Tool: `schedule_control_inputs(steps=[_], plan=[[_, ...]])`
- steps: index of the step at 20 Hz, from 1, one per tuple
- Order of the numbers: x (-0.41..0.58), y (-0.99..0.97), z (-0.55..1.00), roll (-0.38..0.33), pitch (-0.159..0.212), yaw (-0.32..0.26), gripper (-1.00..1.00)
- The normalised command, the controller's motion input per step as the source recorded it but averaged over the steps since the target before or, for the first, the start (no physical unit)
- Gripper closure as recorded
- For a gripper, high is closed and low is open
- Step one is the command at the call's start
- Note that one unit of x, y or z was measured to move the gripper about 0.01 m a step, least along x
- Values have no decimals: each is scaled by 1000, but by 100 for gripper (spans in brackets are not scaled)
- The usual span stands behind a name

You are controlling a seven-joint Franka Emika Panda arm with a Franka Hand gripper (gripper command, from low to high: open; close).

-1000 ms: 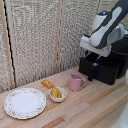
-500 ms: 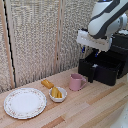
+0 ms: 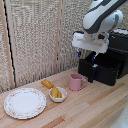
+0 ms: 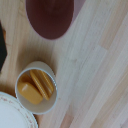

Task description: Please go towards the air fryer and gently seize its handle using your gripper. Slowly reveal the interior of the air fryer by pulling the handle outward. Head to the bowl filled with hot dogs and firmly but gently grasp it. Carefully place it inside the now-open air fryer.

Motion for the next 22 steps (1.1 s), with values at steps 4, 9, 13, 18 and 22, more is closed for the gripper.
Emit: schedule_control_inputs(steps=[4,9,13,18,22], plan=[[5,477,-121,236,153,110,-100],[17,565,-183,186,110,109,-100],[22,739,-159,125,43,76,-100],[2,638,-219,17,-3,113,-100],[6,241,-366,-54,0,207,-100]])
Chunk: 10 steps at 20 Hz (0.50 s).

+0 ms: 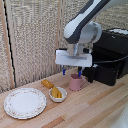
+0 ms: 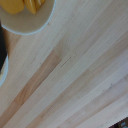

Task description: Please go towards the air fryer and gently seize its handle using your gripper. Slowly reveal the interior of the air fryer by pulling the handle outward. Head to the bowl filled with hot dogs and firmly but gently grasp it. Carefully place it inside the now-open air fryer.

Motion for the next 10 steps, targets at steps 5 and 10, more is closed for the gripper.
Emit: schedule_control_inputs(steps=[5,10], plan=[[70,49,-402,-65,-3,216,-100],[139,5,-395,-56,-24,186,-100]])
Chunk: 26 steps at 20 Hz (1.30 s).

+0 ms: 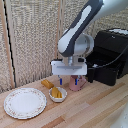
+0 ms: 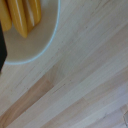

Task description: Please go towards the air fryer and gently seize its handle using your gripper. Slowly reveal the interior of the air fryer by pulling the handle outward. Head to the bowl filled with hot dogs and firmly but gently grasp it. Carefully place it inside the now-open air fryer.

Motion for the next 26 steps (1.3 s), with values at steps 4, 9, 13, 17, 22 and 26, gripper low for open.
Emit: schedule_control_inputs(steps=[4,9,13,17,22,26], plan=[[76,-41,-367,-64,-22,159,-100],[23,-69,-347,-65,-30,165,-100],[10,-117,-289,-59,-10,170,-100],[84,-80,-151,-5,0,92,100],[1,-60,-78,28,9,71,100],[0,-130,0,8,-75,45,100]])
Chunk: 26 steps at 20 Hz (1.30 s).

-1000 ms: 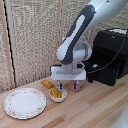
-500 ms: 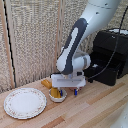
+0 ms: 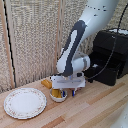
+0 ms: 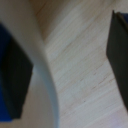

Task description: Please go towards the air fryer and gently seize its handle using your gripper. Slowly reveal the interior of the air fryer by pulling the handle outward. Head to the bowl filled with hot dogs and firmly but gently grasp it. Carefully place it inside the now-open air fryer.

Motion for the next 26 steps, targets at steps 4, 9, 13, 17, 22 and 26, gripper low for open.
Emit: schedule_control_inputs(steps=[4,9,13,17,22,26], plan=[[0,-135,44,21,-114,4,100],[0,-25,697,68,-79,-15,100],[0,14,932,92,6,-6,100],[171,-6,948,66,16,-1,100],[483,-238,715,55,-11,-13,100],[541,-485,602,13,-60,-35,100]])
